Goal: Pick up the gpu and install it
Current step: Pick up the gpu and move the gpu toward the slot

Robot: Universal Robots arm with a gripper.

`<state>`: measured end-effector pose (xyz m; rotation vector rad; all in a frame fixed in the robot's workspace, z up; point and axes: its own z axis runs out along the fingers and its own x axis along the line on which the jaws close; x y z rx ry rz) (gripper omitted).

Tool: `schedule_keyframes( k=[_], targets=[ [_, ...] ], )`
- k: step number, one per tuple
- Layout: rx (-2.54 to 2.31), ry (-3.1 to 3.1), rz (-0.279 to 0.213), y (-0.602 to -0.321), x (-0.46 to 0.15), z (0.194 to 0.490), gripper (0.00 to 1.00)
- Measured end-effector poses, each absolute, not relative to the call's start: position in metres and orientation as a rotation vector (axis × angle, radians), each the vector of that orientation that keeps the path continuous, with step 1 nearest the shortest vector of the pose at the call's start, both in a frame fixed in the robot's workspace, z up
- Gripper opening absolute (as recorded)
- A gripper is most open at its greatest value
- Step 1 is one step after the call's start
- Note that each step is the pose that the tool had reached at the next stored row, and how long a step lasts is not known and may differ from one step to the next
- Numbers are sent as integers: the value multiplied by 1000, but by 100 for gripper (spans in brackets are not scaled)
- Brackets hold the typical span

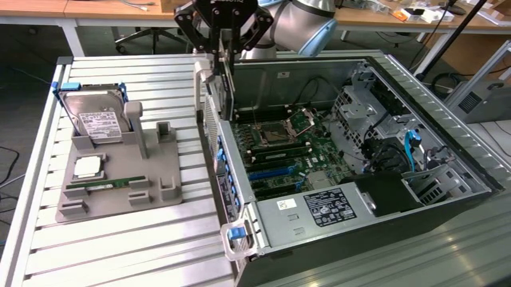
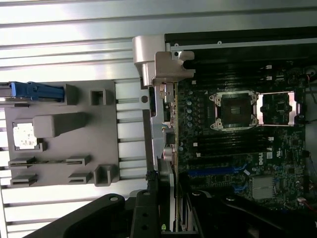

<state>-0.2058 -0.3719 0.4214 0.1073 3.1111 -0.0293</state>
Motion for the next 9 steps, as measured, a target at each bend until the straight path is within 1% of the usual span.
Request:
schedule_keyframes(
  k=[9],
  targets=[
    [107, 3111, -29, -372, -202, 421, 27]
  ],
)
